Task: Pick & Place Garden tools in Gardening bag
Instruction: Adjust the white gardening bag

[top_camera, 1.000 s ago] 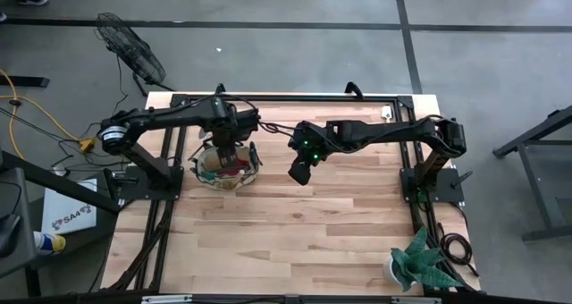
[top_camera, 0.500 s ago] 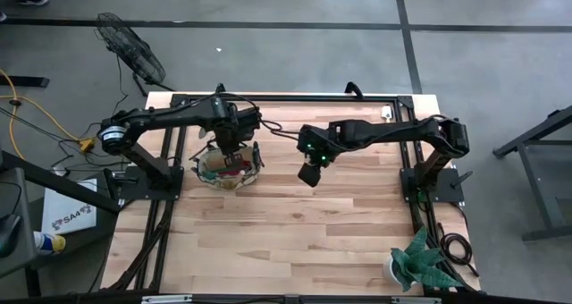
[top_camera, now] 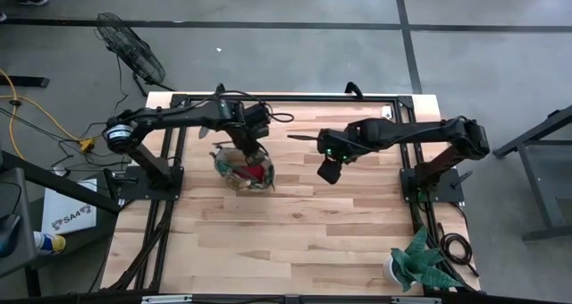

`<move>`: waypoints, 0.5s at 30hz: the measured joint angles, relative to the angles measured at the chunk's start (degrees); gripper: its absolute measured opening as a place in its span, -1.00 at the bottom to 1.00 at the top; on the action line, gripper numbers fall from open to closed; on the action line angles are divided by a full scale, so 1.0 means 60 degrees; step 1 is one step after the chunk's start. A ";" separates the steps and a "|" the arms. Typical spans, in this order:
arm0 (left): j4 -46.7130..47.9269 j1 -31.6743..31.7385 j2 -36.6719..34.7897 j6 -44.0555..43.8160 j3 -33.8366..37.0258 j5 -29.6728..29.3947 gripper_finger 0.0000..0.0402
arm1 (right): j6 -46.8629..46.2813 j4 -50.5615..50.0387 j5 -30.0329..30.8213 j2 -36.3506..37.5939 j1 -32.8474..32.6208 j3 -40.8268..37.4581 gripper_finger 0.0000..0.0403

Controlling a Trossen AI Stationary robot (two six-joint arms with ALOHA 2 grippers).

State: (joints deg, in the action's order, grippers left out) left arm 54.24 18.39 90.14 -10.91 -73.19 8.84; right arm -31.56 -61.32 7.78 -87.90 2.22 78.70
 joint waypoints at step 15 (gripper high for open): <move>-0.4192 -0.0007 0.0952 -0.0521 0.0000 0.1459 -1.00 | -0.0275 -0.1062 0.0682 0.0907 0.0080 0.0000 0.15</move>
State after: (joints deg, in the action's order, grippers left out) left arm 29.09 18.35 95.85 -14.04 -73.19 17.59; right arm -33.21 -67.69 11.87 -82.46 2.70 78.70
